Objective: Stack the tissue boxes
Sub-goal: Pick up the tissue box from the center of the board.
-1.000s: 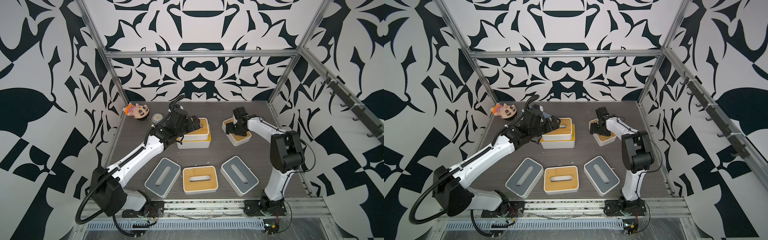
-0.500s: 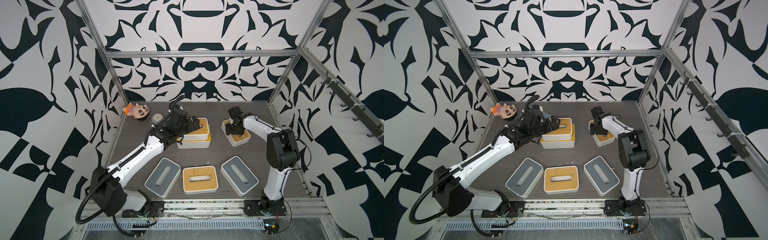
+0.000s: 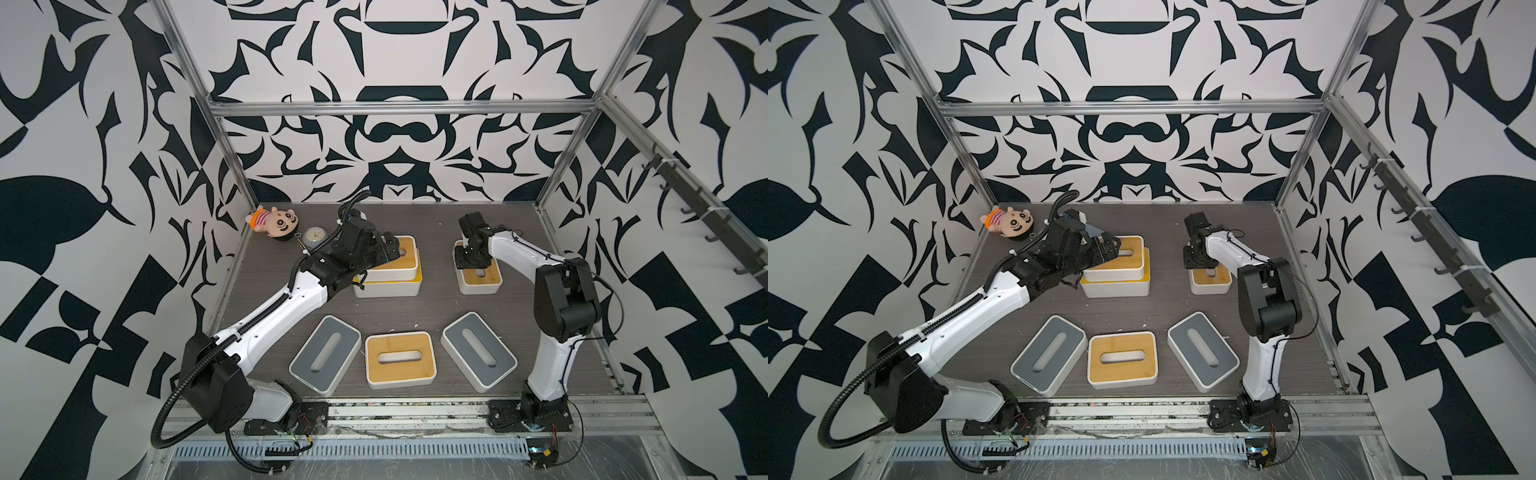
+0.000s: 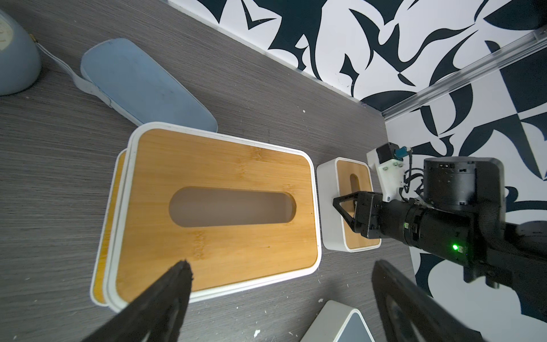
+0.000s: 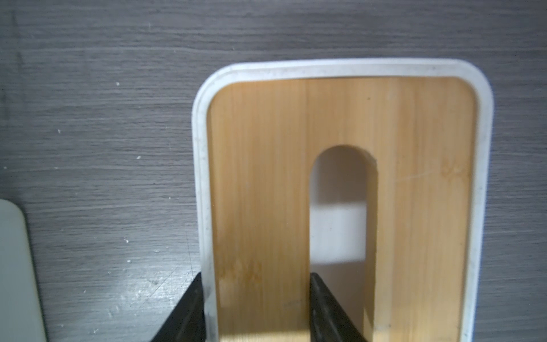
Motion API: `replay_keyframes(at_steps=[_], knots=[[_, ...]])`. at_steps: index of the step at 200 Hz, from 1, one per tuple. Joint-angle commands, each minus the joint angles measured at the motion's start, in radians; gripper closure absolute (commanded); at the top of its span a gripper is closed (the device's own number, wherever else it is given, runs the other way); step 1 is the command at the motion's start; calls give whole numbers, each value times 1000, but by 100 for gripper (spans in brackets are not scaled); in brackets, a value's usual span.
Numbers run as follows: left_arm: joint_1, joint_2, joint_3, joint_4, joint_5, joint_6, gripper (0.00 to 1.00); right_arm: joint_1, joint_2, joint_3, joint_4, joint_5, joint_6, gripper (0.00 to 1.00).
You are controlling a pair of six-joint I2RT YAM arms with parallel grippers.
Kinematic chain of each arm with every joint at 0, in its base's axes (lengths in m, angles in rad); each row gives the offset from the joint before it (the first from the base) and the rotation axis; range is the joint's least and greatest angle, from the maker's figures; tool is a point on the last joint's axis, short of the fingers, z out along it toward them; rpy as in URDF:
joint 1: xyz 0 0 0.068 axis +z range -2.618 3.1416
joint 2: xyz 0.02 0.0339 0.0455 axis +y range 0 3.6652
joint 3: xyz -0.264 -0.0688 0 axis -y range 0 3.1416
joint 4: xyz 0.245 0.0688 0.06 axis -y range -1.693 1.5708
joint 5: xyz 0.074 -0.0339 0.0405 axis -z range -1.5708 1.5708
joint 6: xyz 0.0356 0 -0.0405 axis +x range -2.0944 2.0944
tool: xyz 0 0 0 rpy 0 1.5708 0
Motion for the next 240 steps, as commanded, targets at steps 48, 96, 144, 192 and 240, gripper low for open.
replay_keyframes(at_steps=[48,96,144,192,240], knots=[[-2,-25,10,-25,-12,8,1,-11,-104,-51,34,-62,9,72],[-1,-57,4,-37,-18,14,1,-11,-210,-59,3,-73,9,75],[10,-97,-16,-49,-20,19,1,-9,-317,-24,-58,-108,18,78],[42,-112,-45,-56,-12,17,1,60,-376,101,-154,-118,12,79],[90,-167,-79,-54,16,6,1,204,-364,250,-211,-97,-25,81]])
